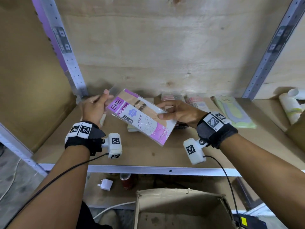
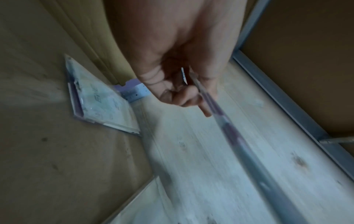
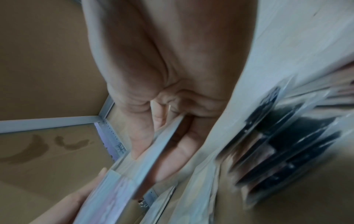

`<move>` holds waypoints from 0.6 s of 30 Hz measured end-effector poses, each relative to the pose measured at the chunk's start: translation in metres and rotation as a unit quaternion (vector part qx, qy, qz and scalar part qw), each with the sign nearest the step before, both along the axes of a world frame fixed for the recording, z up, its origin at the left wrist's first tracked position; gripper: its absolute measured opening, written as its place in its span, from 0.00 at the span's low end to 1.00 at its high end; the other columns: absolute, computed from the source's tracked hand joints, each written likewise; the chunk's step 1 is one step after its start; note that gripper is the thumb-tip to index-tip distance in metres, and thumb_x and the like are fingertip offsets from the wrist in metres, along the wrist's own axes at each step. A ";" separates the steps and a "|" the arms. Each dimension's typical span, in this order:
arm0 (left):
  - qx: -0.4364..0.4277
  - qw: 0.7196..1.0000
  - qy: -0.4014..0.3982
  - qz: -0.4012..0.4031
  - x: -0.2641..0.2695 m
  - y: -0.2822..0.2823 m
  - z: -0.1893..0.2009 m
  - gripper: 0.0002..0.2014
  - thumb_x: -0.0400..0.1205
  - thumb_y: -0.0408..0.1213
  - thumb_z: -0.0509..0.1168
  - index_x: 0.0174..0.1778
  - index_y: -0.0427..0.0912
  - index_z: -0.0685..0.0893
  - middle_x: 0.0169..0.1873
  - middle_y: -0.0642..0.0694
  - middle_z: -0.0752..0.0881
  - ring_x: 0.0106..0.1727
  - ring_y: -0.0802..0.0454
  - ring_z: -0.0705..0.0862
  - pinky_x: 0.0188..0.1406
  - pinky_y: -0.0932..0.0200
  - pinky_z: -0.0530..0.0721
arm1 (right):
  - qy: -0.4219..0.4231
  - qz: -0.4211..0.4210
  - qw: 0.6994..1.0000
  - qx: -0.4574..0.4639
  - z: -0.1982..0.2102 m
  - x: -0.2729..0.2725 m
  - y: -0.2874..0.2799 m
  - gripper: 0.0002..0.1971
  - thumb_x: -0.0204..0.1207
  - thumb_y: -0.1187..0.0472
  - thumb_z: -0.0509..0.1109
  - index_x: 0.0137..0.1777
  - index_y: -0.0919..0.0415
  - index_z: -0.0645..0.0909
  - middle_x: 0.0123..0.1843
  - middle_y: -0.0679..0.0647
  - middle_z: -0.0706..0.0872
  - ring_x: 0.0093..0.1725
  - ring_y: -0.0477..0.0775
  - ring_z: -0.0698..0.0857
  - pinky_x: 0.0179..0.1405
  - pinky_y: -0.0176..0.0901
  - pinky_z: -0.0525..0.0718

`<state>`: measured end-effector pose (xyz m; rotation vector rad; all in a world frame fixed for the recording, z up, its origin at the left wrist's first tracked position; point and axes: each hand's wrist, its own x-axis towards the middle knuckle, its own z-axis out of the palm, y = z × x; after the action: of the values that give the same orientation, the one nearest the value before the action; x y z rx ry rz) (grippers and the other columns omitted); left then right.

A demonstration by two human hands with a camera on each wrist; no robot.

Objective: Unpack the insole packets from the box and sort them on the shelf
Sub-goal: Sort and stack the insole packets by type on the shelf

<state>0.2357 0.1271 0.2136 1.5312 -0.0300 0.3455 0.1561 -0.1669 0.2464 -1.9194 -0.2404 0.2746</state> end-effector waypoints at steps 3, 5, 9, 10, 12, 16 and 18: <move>-0.002 1.000 0.000 -0.021 -0.001 -0.018 0.001 0.11 0.83 0.48 0.69 0.42 0.45 0.90 0.26 0.51 0.81 0.19 0.64 0.72 0.18 0.73 0.69 | -0.007 -0.010 1.000 0.004 0.003 -0.010 -0.019 0.15 0.78 0.68 0.73 0.63 0.55 0.83 0.44 0.55 0.93 0.44 0.52 0.92 0.43 0.40 0.89; 0.009 0.999 0.026 -0.035 -0.002 -0.034 0.004 0.11 0.84 0.47 0.68 0.40 0.46 0.88 0.25 0.54 0.81 0.21 0.64 0.75 0.19 0.73 0.70 | -0.014 -0.018 1.000 0.001 0.003 -0.017 -0.033 0.15 0.78 0.68 0.74 0.63 0.56 0.83 0.51 0.63 0.92 0.43 0.51 0.92 0.38 0.37 0.88; 0.006 0.998 0.057 -0.033 -0.006 -0.072 0.010 0.12 0.81 0.45 0.68 0.31 0.48 0.83 0.27 0.54 0.84 0.26 0.58 0.79 0.24 0.64 0.70 | -0.021 -0.039 0.999 0.011 -0.001 -0.031 -0.063 0.20 0.78 0.70 0.73 0.69 0.64 0.81 0.58 0.64 0.90 0.53 0.58 0.90 0.56 0.50 0.89; 0.009 0.998 0.052 -0.036 -0.008 -0.080 0.012 0.13 0.80 0.47 0.69 0.30 0.48 0.82 0.28 0.52 0.84 0.25 0.57 0.79 0.25 0.63 0.70 | -0.021 -0.047 0.998 0.020 -0.002 -0.035 -0.071 0.20 0.78 0.71 0.73 0.70 0.65 0.80 0.57 0.63 0.90 0.51 0.56 0.91 0.54 0.49 0.89; 0.022 0.998 0.044 -0.047 -0.011 -0.095 0.013 0.17 0.78 0.53 0.71 0.28 0.48 0.81 0.33 0.47 0.85 0.30 0.51 0.82 0.34 0.59 0.76 | -0.016 -0.067 0.997 0.038 -0.004 -0.042 -0.088 0.20 0.77 0.72 0.73 0.69 0.66 0.81 0.52 0.61 0.91 0.46 0.52 0.91 0.45 0.41 0.89; 0.032 0.993 0.062 -0.091 -0.012 -0.123 0.016 0.19 0.78 0.57 0.72 0.30 0.48 0.80 0.30 0.45 0.80 0.30 0.50 0.74 0.26 0.61 0.69 | 0.000 -0.107 0.992 0.073 -0.009 -0.053 -0.120 0.19 0.76 0.70 0.74 0.67 0.63 0.82 0.49 0.62 0.91 0.43 0.50 0.91 0.37 0.36 0.86; 0.041 0.988 0.086 -0.122 -0.010 -0.136 0.016 0.18 0.80 0.54 0.71 0.30 0.48 0.78 0.25 0.50 0.77 0.22 0.54 0.69 0.16 0.68 0.61 | 0.003 -0.118 0.989 0.089 -0.015 -0.058 -0.134 0.17 0.76 0.71 0.74 0.65 0.61 0.84 0.46 0.57 0.92 0.41 0.48 0.91 0.35 0.35 0.85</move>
<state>0.2257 -0.0088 0.2293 1.6136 -0.0963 0.0165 0.0984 -0.3007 0.2316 -1.7505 -0.0302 0.0963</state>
